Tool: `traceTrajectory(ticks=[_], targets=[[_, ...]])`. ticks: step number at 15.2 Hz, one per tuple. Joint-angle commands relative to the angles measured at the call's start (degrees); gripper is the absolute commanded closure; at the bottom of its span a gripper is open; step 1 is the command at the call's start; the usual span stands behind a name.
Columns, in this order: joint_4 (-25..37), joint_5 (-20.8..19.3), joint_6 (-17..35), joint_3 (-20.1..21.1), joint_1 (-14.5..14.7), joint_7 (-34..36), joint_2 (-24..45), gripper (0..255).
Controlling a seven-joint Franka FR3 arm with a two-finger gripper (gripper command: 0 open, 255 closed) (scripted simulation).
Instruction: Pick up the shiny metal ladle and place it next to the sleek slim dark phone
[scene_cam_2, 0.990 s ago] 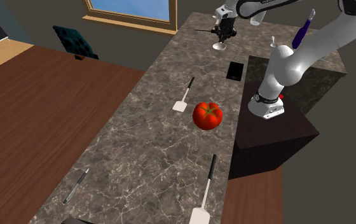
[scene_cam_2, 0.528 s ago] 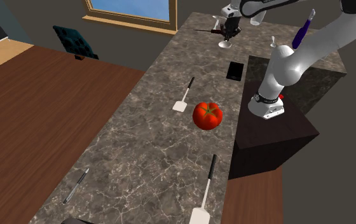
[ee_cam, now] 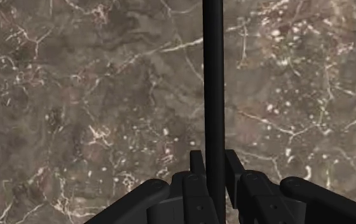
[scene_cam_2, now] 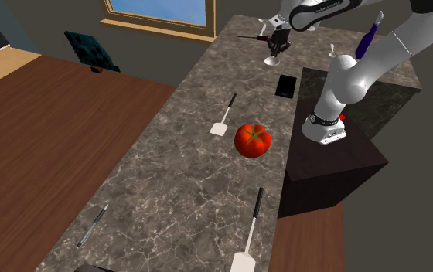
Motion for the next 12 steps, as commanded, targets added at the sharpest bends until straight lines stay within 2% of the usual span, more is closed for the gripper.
traceTrajectory(ticks=[1,8,12], targets=[[-0.8,-0.4,2.1,-1.2,0.2,0.0,1.2,255],[-3.3,-1.5,9.3,-5.1,1.6,0.3,5.8,255],[-3.3,-1.5,9.3,-5.1,1.6,0.3,5.8,255]])
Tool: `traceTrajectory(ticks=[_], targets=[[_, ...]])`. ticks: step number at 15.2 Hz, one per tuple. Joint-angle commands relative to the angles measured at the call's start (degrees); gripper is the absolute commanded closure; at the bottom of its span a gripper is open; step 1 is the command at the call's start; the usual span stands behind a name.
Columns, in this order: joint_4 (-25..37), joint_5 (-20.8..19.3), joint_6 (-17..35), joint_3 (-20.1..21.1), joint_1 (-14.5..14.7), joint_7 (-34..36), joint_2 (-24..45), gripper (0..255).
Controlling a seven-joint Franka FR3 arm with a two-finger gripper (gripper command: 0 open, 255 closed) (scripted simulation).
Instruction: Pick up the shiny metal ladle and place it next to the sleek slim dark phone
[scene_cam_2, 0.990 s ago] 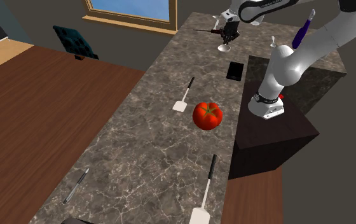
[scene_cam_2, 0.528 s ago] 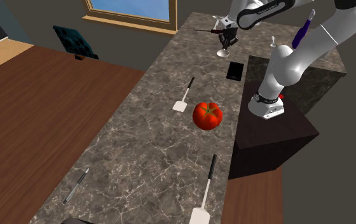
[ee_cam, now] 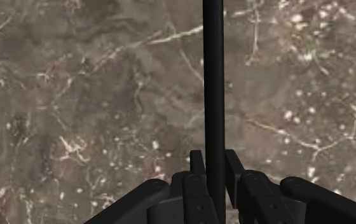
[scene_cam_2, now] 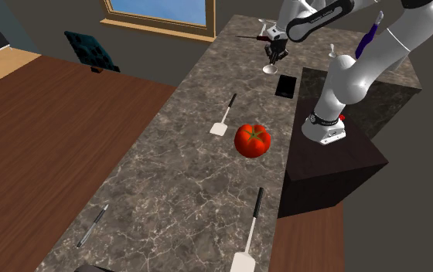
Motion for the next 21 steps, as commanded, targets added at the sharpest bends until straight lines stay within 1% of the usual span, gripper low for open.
traceTrajectory(ticks=[1,4,5,10,12,14,21], targets=[[0.0,0.0,0.1,0.0,0.0,0.0,0.1,255],[0.0,0.0,0.1,0.0,0.0,0.0,0.1,255],[0.0,0.0,0.1,0.0,0.0,0.0,0.1,0],[0.0,0.0,0.1,0.0,0.0,0.0,0.1,0],[1.1,0.3,-5.3,3.3,-1.5,0.2,-4.1,0],[2.3,1.0,-9.9,6.0,-2.5,0.2,-7.2,0],[2.3,1.0,-9.9,6.0,-2.5,0.2,-7.2,0]])
